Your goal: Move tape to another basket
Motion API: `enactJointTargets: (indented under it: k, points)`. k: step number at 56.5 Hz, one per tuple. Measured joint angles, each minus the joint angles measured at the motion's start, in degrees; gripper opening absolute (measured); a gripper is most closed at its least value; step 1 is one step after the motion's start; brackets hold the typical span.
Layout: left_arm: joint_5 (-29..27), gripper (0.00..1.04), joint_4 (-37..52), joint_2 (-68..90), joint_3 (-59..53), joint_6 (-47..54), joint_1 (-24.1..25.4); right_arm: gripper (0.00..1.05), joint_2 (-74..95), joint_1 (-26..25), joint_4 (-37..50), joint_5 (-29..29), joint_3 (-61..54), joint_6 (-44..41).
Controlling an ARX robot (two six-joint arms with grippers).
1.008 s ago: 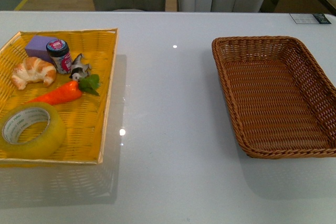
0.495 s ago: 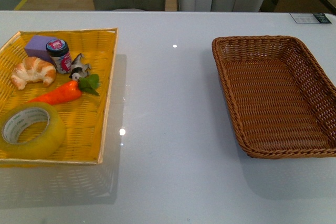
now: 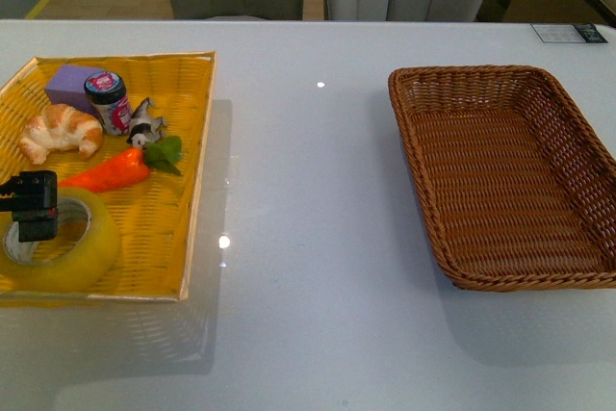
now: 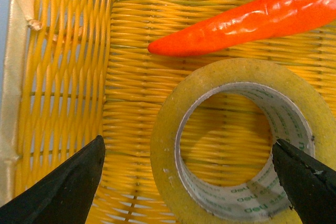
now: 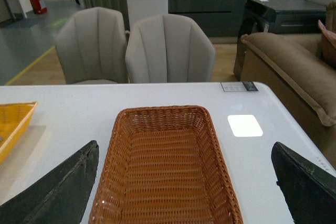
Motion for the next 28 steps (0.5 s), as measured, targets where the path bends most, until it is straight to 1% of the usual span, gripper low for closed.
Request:
enactJointTargets:
  k: [27, 28]
  points:
    - [-0.1, 0.96, -0.4, 7.9, 4.3, 0.1, 1.8, 0.96, 0.0, 0.0, 0.0, 0.0, 0.0, 0.0]
    - [-0.1, 0.95, -0.4, 8.0, 4.3, 0.2, 1.9, 0.96, 0.0, 0.0, 0.0, 0.0, 0.0, 0.0]
